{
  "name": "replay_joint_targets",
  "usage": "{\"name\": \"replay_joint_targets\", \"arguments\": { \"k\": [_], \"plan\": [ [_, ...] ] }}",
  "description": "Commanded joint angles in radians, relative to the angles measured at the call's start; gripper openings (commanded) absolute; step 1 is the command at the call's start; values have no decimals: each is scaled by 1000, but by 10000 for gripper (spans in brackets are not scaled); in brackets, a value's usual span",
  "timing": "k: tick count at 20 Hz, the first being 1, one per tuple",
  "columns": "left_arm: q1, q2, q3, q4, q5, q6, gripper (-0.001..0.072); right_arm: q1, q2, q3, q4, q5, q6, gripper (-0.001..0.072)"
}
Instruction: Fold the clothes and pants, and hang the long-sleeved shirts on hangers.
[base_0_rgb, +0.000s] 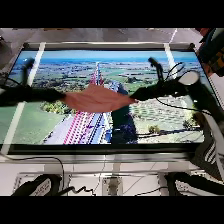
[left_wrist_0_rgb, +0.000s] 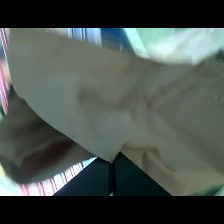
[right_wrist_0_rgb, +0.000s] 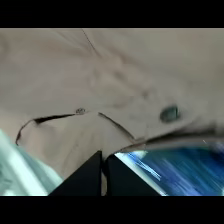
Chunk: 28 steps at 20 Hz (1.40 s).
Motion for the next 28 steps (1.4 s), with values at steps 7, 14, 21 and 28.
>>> {"name": "replay_joint_targets", "arguments": {
  "k": [7,14,21,28],
  "plan": [
    [1,531,143,35,364,0,12,79,453,48,229,-18,325,20],
    [-19,407,25,42,122,-177,12,204,443,-30,-212,-107,900,20],
    [-352,-155,-175,40,536,-135,13,220,123,-267,-436,-561,1140,20],
    [-375,-327,-135,92,525,-136,12,78,-72,-266,-468,-722,1040,20]
  ]
}}
